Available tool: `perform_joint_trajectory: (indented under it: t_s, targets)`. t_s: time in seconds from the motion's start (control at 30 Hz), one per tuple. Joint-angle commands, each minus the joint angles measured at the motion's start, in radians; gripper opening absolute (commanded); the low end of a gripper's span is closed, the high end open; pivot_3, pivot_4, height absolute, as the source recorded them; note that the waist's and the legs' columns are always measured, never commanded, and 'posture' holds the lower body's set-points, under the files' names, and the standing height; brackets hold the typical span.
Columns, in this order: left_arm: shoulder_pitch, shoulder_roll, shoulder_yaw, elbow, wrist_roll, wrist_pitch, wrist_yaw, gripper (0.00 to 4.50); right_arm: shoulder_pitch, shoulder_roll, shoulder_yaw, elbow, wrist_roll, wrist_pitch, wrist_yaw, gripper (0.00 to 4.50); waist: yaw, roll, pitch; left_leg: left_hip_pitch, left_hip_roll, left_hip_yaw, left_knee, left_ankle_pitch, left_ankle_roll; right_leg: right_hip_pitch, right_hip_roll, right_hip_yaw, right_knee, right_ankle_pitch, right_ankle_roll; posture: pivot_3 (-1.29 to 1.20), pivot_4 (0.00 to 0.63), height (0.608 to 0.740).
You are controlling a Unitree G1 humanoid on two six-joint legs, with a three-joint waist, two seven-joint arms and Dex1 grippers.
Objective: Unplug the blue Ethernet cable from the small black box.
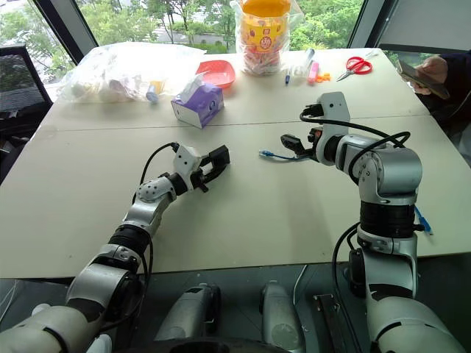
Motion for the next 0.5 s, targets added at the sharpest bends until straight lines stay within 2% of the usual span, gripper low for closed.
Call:
perform_joint_trajectory:
  t_s: [0.03,0.07,0.23,0.5]
  targets:
    - [0.019,0.026,0.035,-0.013,-0.022,0.049,-0.027,4.13,0.011,-0.016,-0.021,-0.097,0.045,0.043,0.014,4.5,-0.001,0.0,0.0,0.0,0.0,0.0,0.0,0.0,0.0,0.0,0.0,0.0,0.0,0.0,0.0,0.0,0.15,0.74]
    - [0.023,0.031,0.04,-0.024,-0.031,0.065,-0.038,4.47,0.019,-0.023,-0.016,-0.113,0.052,0.052,0.019,4.5,-0.001,0.0,0.0,0.0,0.0,0.0,0.0,0.0,0.0,0.0,0.0,0.0,0.0,0.0,0.0,0.0,0.15,0.74]
    - [0.081,0.084,0.054,-0.195,-0.095,0.209,-0.129,4.47,0.087,-0.08,0.009,-0.228,0.108,0.104,0.068,4.5,-0.003,0.0,0.0,0.0,0.001,0.0,0.0,0.0,0.0,0.0,0.0,0.0,0.0,0.0,0.0,0.0,0.15,0.74]
    - [0.174,0.224,0.087,-0.523,-0.172,0.408,-0.208,4.47,0.167,-0.203,-0.013,-0.405,0.245,0.164,0.182,4.5,0.003,0.0,0.0,-0.001,0.001,-0.001,0.0,0.0,0.0,0.0,0.0,0.0,-0.001,0.0,-0.001,0.0,0.15,0.74]
